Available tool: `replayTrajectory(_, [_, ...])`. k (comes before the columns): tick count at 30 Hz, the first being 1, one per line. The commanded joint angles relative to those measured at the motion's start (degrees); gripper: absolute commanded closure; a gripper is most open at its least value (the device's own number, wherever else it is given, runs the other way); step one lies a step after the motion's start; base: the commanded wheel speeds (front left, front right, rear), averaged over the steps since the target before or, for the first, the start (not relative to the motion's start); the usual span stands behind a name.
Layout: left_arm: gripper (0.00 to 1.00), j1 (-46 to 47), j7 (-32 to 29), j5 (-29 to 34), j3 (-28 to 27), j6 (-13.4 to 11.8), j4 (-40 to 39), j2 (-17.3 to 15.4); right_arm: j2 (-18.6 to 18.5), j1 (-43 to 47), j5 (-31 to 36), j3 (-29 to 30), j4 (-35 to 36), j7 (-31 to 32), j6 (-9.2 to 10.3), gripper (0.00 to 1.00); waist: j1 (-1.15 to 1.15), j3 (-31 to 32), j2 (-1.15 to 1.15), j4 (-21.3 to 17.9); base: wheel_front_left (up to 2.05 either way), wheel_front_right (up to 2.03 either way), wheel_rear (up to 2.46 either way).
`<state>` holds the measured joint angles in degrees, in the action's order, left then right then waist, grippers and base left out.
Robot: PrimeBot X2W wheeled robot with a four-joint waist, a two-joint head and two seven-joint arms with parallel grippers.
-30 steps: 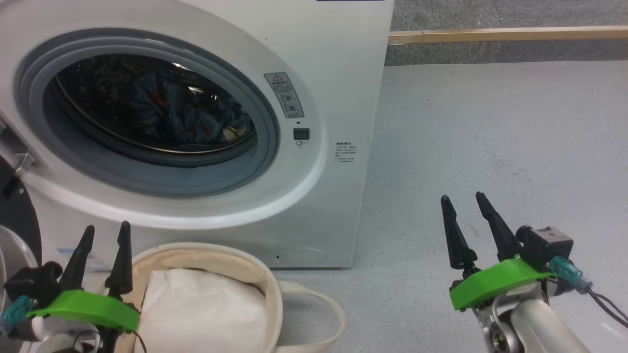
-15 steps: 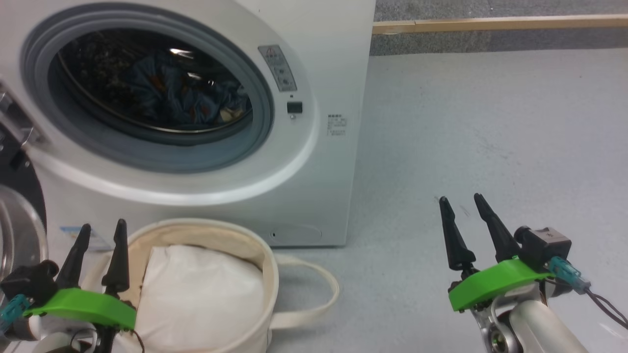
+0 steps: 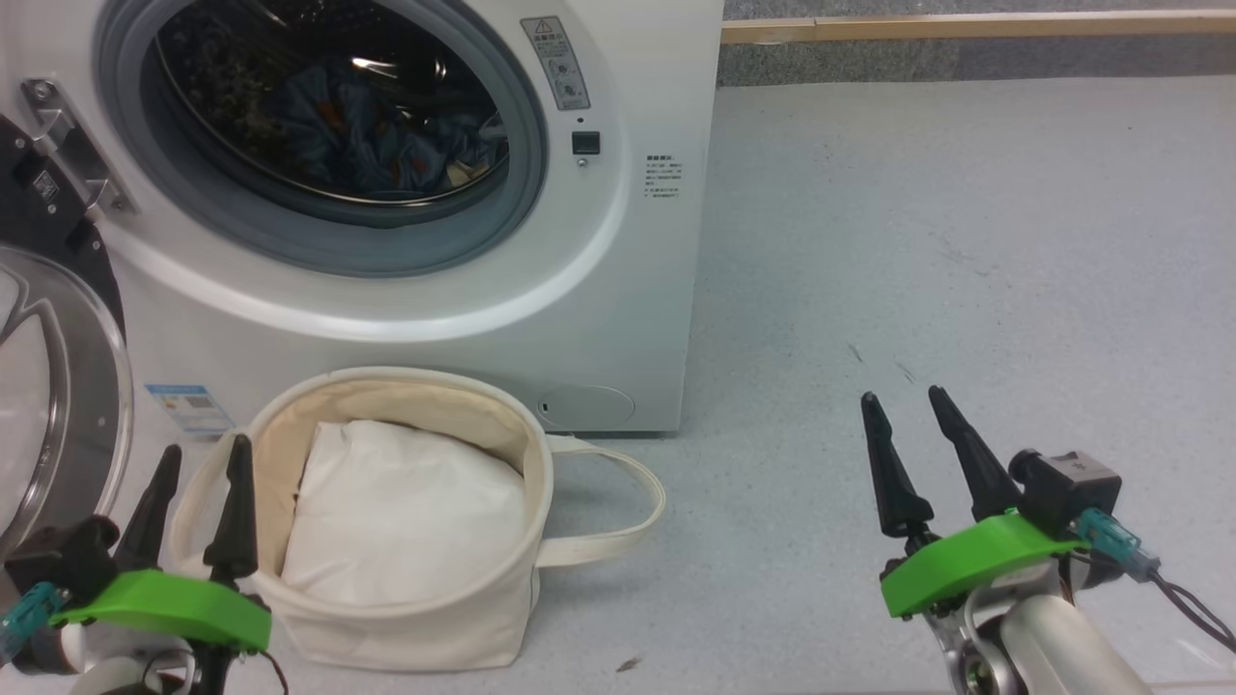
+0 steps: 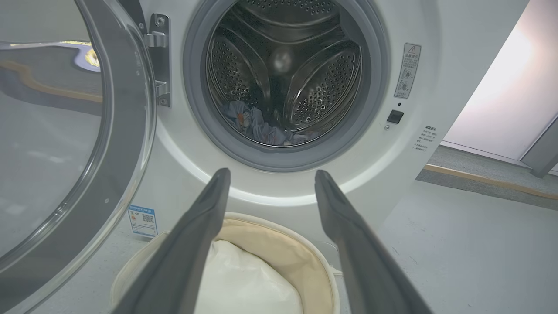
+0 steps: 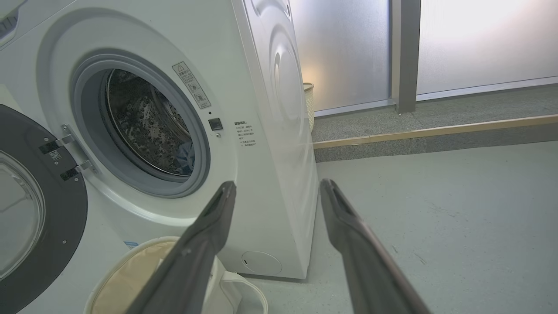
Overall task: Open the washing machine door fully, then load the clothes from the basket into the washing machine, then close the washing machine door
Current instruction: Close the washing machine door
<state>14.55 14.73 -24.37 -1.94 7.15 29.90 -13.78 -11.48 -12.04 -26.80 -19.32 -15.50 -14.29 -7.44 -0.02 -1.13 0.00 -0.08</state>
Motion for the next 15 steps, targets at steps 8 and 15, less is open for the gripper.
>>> replayTrajectory(8, [0.0,1.94,0.27,0.33,-1.83,0.34,-1.68,-1.75,-0.32,-0.75,-0.21,-1.29,1.36,-0.71,-0.05,0.0,0.02,0.49,0.0,0.07,-0.08,0.08,0.0])
replayTrajectory(15, [0.0,1.7,0.27,-0.29,-1.3,0.34,-1.29,-1.56,-0.36,-0.56,-0.28,-1.39,1.24,-0.71,-0.05,0.0,0.02,0.76,0.0,0.73,0.0,0.0,0.0])
